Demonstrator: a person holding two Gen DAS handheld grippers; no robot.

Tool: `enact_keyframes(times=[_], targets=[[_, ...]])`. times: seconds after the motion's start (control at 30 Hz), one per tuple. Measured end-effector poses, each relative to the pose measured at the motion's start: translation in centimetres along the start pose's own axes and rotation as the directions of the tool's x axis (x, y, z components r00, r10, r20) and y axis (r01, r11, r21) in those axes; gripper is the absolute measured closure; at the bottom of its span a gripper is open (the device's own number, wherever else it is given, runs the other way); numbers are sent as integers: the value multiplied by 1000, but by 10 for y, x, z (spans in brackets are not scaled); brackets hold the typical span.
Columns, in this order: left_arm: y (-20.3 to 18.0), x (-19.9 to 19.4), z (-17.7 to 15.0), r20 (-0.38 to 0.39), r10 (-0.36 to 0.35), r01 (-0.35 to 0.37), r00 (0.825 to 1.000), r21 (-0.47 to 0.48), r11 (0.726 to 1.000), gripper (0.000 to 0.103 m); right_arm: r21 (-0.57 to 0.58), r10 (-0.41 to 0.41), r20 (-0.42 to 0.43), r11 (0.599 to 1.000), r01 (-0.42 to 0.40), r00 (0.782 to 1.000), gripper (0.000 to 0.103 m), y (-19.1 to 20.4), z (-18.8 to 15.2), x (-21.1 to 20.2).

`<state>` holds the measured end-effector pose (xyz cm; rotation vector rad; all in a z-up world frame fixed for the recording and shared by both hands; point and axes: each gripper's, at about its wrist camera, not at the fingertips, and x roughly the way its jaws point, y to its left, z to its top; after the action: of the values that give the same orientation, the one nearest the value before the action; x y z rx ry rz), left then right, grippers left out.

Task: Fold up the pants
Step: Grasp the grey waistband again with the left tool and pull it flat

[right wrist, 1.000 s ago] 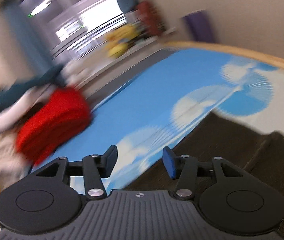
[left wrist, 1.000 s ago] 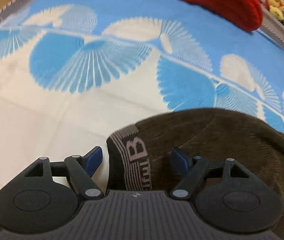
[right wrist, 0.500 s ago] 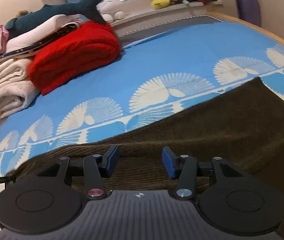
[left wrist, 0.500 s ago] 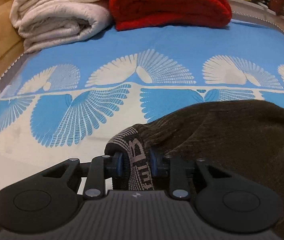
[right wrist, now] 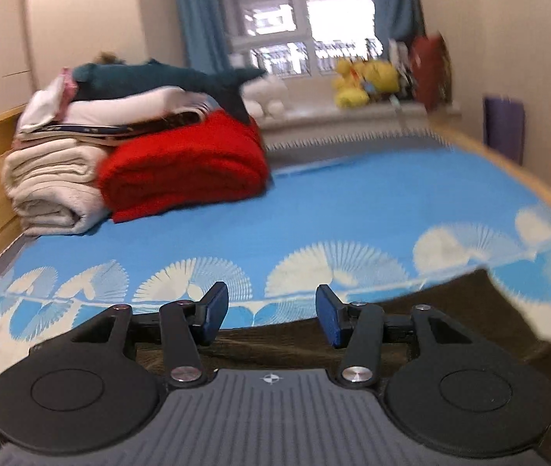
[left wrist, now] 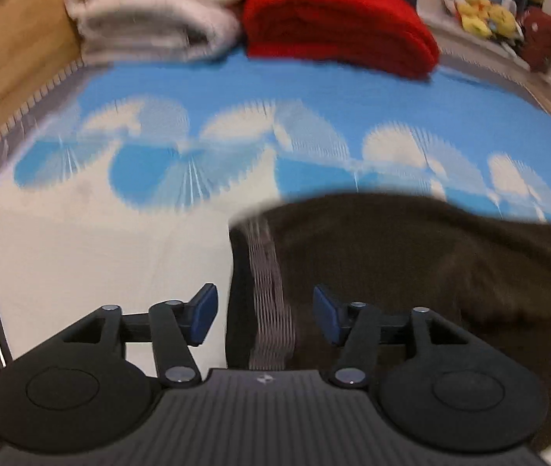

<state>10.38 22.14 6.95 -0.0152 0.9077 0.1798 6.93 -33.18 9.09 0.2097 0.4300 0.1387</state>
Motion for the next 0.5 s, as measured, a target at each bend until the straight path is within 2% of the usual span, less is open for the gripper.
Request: enact_keyframes(times=[0.07,0.13,0.2,0.27,0.3,0.4,0.5], targets=[[9,11,-23,-39,-26,25,999,-29,999,40,-45,-16,-2,999,16,1000,44,-7,-5,-18],[15,34,-41,-148,28,-28,989,1,1000,41,-43,-67,-18,997,66,998,44,-19,-19,-27],[19,43,-52,-185,43,-36,982,38,999,39,11,-106,-44,994,107,993,45,-35,-39,-29],[20,54,-61,-239,16,1,971,68,998,35,18,-147,-151,988,152,977,47,-50,-56,-24],[20,58,-65,-263,9,12,965,81,997,35,16,-157,-169,987,162,973,47,-55,-59,-25],[12,69,-77,-315,-6,58,949,156,986,30,20,-180,-154,983,185,972,47,-67,-61,-34],[5,75,-88,-328,21,56,945,223,973,33,47,-197,-181,977,209,964,47,-79,-65,-35]])
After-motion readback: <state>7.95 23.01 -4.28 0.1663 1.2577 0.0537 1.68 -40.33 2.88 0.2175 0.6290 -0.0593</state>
